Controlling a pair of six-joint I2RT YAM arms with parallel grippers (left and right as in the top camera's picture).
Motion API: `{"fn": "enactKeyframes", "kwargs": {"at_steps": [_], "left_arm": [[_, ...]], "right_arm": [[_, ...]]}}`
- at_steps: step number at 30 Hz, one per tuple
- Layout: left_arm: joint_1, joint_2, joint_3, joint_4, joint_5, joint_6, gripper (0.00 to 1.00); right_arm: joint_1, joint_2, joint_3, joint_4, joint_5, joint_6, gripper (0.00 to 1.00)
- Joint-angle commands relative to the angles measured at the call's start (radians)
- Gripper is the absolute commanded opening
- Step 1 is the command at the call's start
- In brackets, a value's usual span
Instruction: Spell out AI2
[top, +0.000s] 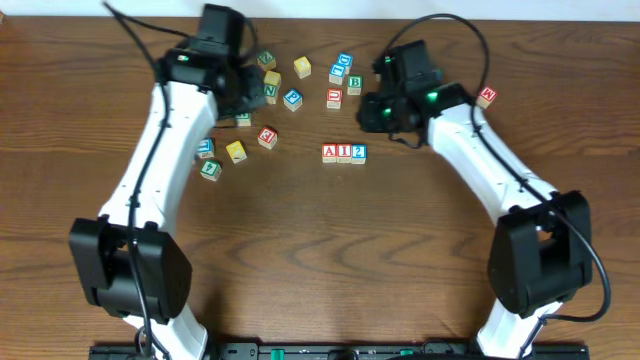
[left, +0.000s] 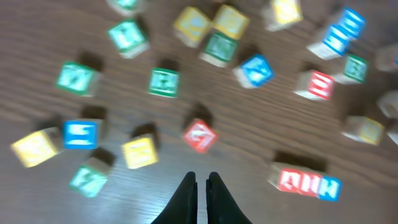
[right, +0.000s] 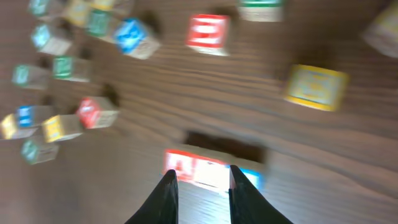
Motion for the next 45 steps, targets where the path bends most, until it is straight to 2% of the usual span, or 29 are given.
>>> {"fn": "enactKeyframes", "kwargs": {"at_steps": [1,7,16,45], "left_arm": [[0.080,-0.013,0.003,-0.024,-0.013,-0.011,0.08],[0.156,-0.018,0.003,-0.069,-0.013,0.001,0.08],[0.170,-0.017,0.003,-0.079,-0.013,0.000,0.08],[0.169,-0.017,0.002,-0.082,-0.013,0.000,0.08]], "right_arm": [[0.063,0.047,-0.002,0.033,-0.033,0.024,0.21],[0.156,0.120,-0.002,0.129,0.030,0.096,0.16],[0.229,0.147,-0.003,0.143,0.199,0.108,0.18],[0.242,0.195,-0.003,0.108,0.265,0.125,0.17]]}}
